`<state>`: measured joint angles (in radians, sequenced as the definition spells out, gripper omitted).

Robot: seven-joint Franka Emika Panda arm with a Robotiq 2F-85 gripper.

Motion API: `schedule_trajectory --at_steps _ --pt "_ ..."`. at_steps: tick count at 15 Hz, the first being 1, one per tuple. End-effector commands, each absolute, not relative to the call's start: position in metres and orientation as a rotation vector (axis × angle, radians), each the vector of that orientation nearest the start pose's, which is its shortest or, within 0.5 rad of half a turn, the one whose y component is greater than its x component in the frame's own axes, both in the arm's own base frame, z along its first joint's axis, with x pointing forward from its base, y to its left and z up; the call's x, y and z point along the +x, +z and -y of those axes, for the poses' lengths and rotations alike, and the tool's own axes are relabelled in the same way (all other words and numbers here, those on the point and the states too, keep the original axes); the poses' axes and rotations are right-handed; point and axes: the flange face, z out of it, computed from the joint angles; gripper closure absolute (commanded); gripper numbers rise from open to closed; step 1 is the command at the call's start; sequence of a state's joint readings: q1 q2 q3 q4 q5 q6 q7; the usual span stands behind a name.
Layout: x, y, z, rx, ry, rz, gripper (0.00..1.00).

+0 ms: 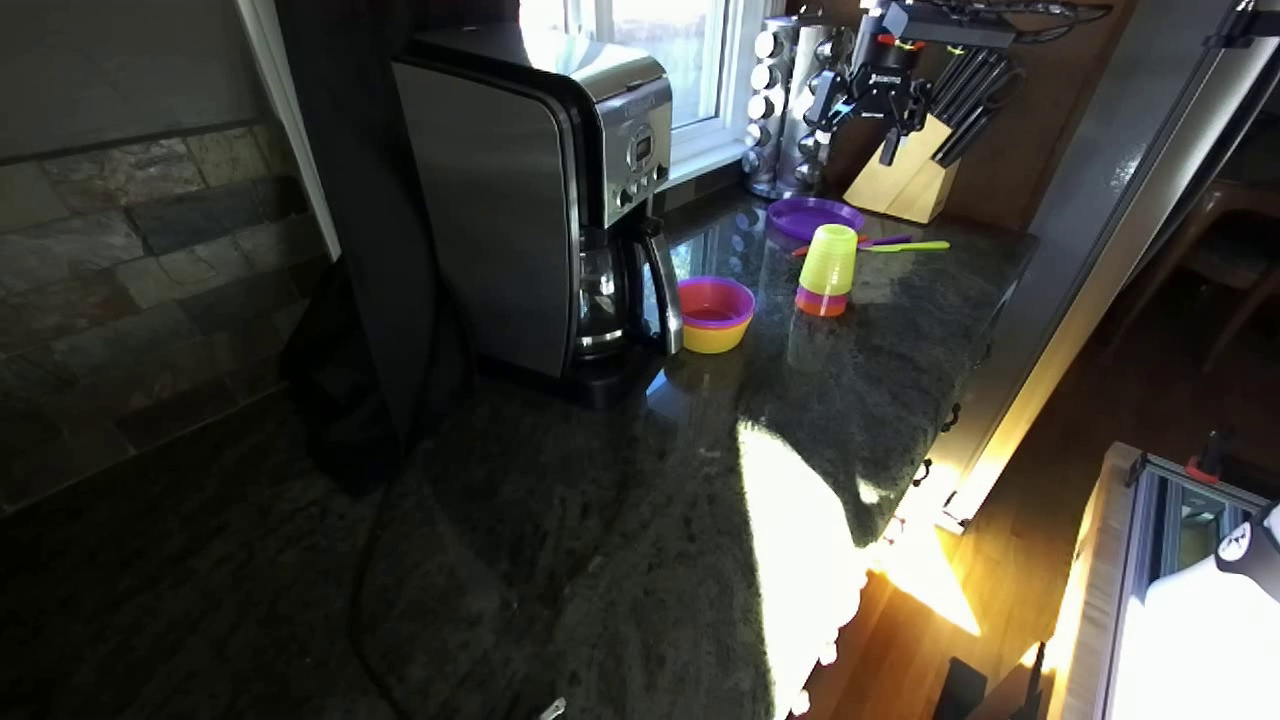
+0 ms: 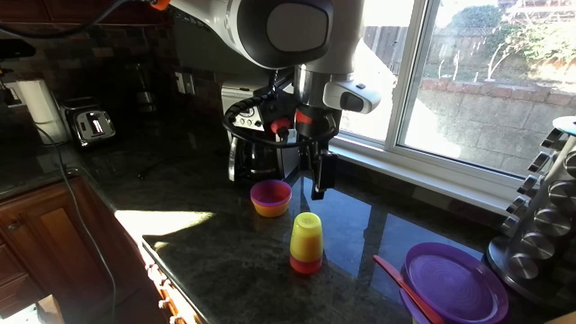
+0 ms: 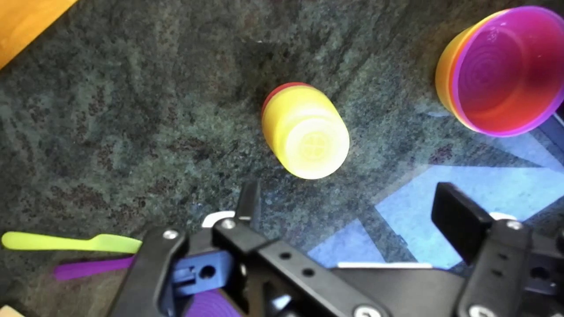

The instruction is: Pick up the purple and yellow cup and place on the orange cup

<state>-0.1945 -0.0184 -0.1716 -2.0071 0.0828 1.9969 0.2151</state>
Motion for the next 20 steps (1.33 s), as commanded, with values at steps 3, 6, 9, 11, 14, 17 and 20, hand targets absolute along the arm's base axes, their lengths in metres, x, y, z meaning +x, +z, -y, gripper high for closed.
schedule_trajectory --at_steps 3,6,9,11,14,17,20 --pt "0.471 0.499 0.183 -3.049 -0.208 -0.578 0.0" --pt "0.453 0.508 0.178 -3.083 -0.28 -0.445 0.0" --pt "0.438 0.512 0.175 -3.096 -0.317 -0.374 0.0" --pt "0.431 0.513 0.173 -3.106 -0.33 -0.353 0.0" --pt "0.438 0.516 0.175 -3.101 -0.294 -0.383 0.0" --pt "0.432 0.516 0.173 -3.106 -0.31 -0.377 0.0" --pt "0.43 0.515 0.173 -3.106 -0.309 -0.375 0.0"
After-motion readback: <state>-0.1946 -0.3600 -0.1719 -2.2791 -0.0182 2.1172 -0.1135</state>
